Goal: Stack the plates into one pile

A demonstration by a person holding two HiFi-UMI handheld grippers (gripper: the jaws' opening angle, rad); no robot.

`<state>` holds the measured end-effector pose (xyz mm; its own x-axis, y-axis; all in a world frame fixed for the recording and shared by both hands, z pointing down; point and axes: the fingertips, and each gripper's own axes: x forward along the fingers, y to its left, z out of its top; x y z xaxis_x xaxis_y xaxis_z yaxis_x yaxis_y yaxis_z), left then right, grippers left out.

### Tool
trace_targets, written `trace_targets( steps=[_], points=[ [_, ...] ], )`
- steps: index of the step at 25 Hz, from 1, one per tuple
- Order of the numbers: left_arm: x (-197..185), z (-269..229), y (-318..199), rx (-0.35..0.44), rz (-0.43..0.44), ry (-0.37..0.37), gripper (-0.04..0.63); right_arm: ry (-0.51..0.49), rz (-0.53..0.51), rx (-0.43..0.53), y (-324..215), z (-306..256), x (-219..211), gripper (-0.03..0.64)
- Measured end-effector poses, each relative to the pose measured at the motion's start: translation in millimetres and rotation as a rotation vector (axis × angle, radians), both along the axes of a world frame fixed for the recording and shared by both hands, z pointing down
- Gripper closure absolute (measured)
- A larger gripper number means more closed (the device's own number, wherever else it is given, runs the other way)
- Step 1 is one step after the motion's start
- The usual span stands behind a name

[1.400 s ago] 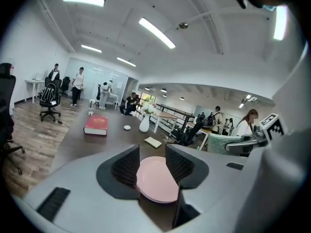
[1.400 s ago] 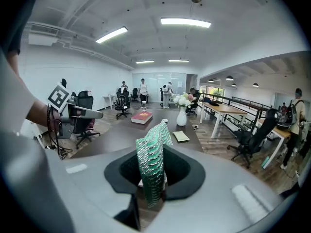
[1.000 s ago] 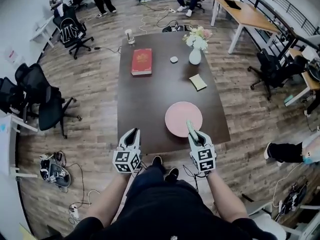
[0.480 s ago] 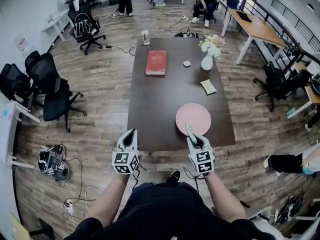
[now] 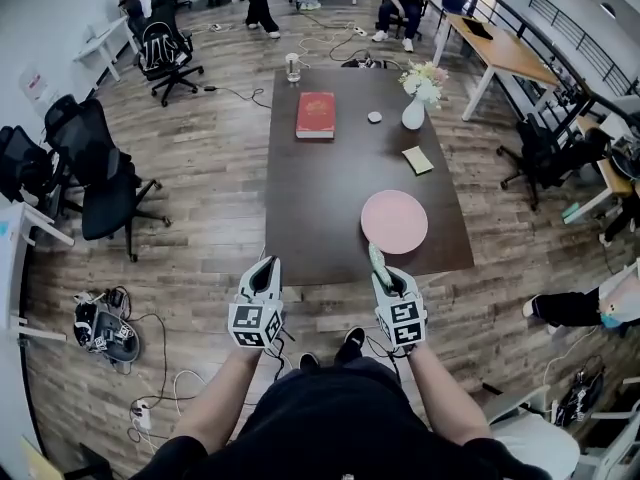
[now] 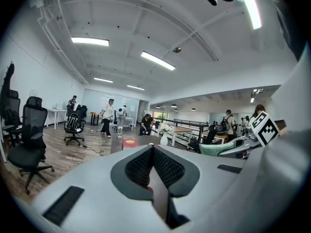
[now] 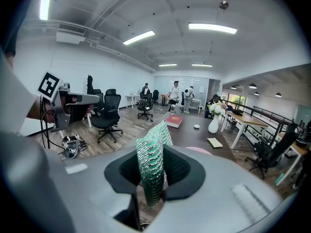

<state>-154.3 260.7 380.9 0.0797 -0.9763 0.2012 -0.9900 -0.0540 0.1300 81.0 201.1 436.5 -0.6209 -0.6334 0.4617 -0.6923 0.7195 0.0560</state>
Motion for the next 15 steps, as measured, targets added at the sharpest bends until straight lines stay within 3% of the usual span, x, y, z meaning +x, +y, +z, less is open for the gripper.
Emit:
trace_targets(
  steps=[10, 15],
  points=[
    [0.8, 0.0, 22.1, 0.005, 0.047, 0.029, 0.6, 0.055, 0.037, 0.019, 38.6, 0.1, -1.3, 0.528],
    [-5.2, 7.9, 32.4, -0.013, 0.015, 0.025, 0.6, 0.082, 0.0, 0.022, 33.4, 15.4, -8.0, 0.528]
  ],
)
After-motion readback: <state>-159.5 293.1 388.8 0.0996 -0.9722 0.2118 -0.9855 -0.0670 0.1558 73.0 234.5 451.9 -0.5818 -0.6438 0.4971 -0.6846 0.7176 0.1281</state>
